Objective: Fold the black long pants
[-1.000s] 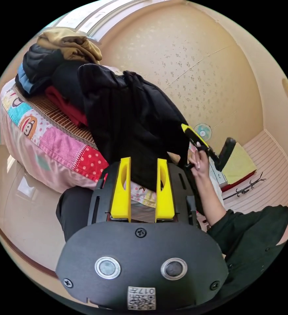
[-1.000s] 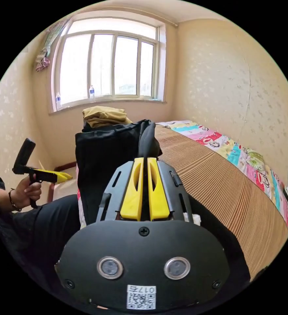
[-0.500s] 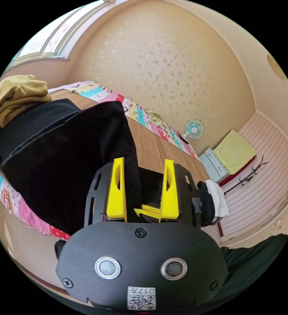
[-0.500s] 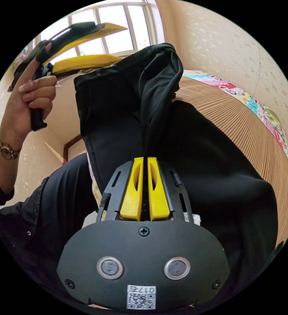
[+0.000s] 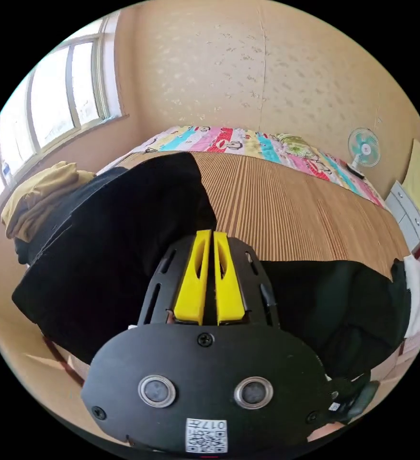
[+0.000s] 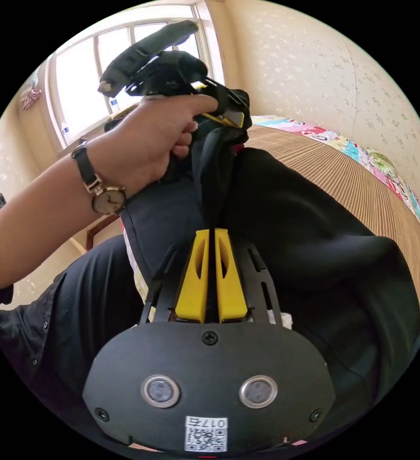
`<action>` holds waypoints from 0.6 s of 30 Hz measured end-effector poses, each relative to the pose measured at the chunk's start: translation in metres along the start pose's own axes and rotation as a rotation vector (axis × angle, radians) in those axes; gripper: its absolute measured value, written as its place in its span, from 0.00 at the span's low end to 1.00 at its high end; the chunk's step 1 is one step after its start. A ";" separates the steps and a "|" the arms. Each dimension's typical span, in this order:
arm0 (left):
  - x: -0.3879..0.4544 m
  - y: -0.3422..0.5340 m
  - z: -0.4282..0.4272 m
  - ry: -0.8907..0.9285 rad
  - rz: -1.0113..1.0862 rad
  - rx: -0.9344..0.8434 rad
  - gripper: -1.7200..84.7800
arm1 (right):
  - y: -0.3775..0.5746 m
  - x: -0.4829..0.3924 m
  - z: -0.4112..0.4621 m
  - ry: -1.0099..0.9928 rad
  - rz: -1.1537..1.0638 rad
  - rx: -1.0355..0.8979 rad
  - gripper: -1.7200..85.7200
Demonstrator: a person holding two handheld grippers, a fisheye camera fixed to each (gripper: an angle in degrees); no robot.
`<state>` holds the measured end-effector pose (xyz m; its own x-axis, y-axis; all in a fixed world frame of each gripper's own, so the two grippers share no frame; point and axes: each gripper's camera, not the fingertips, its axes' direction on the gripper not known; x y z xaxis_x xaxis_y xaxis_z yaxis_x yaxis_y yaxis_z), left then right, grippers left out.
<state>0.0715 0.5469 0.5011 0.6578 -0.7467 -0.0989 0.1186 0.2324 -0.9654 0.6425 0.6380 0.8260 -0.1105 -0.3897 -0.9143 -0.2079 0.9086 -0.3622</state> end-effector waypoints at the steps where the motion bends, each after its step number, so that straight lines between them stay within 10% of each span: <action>1: -0.014 0.005 -0.019 0.063 -0.029 0.055 0.03 | 0.001 0.004 -0.001 -0.021 0.009 0.004 0.05; 5: -0.124 0.071 -0.115 0.385 -0.291 0.226 0.01 | 0.006 0.011 -0.004 -0.056 0.021 0.020 0.05; 12: -0.227 0.207 -0.155 0.276 -0.597 0.128 0.02 | 0.008 0.011 -0.007 -0.053 0.010 0.022 0.05; 18: -0.194 0.158 -0.194 0.331 -0.294 0.156 0.18 | 0.005 0.009 -0.009 -0.033 0.012 0.015 0.05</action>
<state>-0.1821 0.6075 0.3211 0.3100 -0.9475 0.0778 0.3915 0.0527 -0.9187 0.6317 0.6378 0.8173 -0.0802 -0.3739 -0.9240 -0.1924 0.9154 -0.3537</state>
